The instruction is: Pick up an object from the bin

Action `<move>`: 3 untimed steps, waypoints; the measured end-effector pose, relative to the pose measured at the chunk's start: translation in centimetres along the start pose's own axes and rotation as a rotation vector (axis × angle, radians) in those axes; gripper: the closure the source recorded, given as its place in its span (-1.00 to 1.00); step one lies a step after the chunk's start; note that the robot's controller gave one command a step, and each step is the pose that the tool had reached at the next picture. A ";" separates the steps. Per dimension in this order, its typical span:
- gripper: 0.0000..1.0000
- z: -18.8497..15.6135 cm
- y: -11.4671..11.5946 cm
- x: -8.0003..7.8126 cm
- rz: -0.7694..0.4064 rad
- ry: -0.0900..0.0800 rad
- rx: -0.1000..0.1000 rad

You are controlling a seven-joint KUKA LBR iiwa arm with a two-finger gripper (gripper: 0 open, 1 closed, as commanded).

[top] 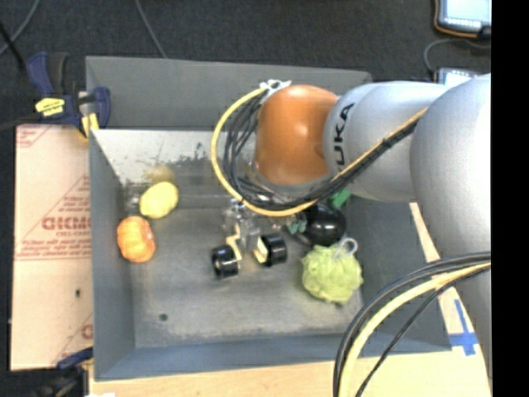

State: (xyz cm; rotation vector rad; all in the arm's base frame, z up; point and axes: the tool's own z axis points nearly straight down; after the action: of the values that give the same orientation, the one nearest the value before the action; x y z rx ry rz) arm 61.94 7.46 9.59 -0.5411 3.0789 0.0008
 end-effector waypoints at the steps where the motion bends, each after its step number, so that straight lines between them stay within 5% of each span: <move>1: 1.00 -4.1 -0.5 0.6 -0.016 0.004 0.000; 2: 1.00 -7.9 -0.5 -0.9 -0.026 -0.004 0.002; 3: 1.00 -12.4 0.2 -0.5 -0.026 0.002 0.000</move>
Offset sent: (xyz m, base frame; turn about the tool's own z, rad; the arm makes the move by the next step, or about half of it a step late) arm 0.0107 0.0028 0.0825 -0.0338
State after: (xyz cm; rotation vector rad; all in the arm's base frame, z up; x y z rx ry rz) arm 62.15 7.76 21.97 -0.5813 3.0736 -0.0008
